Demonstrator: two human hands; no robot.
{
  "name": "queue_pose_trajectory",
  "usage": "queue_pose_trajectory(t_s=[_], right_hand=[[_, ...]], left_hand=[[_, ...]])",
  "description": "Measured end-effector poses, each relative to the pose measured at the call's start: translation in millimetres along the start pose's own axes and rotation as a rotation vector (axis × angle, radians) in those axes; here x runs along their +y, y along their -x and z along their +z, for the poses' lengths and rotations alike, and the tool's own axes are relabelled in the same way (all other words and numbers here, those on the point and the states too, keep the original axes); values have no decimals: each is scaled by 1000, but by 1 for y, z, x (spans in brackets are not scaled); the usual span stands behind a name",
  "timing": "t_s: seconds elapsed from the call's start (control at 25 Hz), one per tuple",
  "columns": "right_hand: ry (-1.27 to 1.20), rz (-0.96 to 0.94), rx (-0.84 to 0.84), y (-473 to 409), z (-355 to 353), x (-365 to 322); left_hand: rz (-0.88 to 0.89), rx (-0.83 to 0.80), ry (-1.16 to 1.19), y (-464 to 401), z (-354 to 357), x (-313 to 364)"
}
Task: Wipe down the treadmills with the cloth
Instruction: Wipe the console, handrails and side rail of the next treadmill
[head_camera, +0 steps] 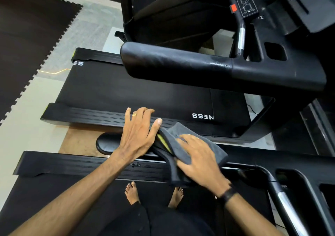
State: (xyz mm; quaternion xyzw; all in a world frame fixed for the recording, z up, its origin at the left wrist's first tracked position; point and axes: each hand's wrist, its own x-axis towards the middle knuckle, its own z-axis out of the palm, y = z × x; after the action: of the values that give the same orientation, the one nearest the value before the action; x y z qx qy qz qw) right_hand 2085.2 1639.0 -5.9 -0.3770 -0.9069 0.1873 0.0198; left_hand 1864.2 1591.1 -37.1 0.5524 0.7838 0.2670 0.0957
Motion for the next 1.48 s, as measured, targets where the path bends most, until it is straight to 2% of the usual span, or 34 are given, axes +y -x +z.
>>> queue_pose_trajectory(t_s=[0.04, 0.08, 0.16, 0.2, 0.24, 0.36, 0.48, 0.56, 0.64, 0.72, 0.8, 0.84, 0.92, 1.0, 1.12, 1.2, 1.24, 1.28, 1.4, 1.44, 1.48], right_hand=[[17, 39, 9, 12, -12, 32], [52, 174, -18, 15, -28, 67], [128, 579, -203, -1, -60, 121], [140, 710, -299, -16, -68, 138], [119, 735, -390, -32, -68, 145], [80, 540, -443, -66, -46, 116], [18, 229, -197, -21, -42, 80], [-77, 119, -90, 30, -56, 106], [-60, 267, -61, 62, -77, 176], [54, 585, -83, 79, -112, 257], [146, 883, -157, 76, -145, 320], [177, 930, -214, 67, -152, 331], [154, 831, -294, 31, -135, 316], [45, 625, -341, -5, -96, 255], [-63, 186, -189, 11, -62, 145], [-95, 37, -73, 51, -67, 147], [-79, 42, -46, 63, -78, 173], [-50, 140, -72, 70, -91, 205], [97, 672, -243, 62, -133, 299], [106, 769, -323, 51, -140, 311], [105, 770, -364, 36, -138, 310]], left_hand=[[1, -6, 5, -1, 3, 6], [3, -15, 7, -1, 6, 12], [13, -37, 10, 0, 14, 27], [27, -50, 7, -1, 18, 37], [44, -62, 4, -3, 22, 48], [95, -75, 18, -18, 37, 90], [134, -77, 22, -32, 52, 121], [146, -93, 35, -37, 63, 135], [153, -112, 32, -36, 74, 148], [154, -120, 30, -33, 83, 159], [143, -111, 38, -29, 91, 171], [134, -109, 40, -27, 94, 177], [116, -108, 45, -23, 103, 186], [102, -111, 45, -22, 111, 195], [87, -96, 51, -25, 120, 205], [94, -75, 59, -28, 122, 208], [99, -66, 61, -28, 121, 209], [102, -67, 61, -27, 120, 209], [91, -76, 74, -23, 118, 206], [90, -74, 66, -21, 117, 205], [91, -76, 56, -20, 117, 203]])
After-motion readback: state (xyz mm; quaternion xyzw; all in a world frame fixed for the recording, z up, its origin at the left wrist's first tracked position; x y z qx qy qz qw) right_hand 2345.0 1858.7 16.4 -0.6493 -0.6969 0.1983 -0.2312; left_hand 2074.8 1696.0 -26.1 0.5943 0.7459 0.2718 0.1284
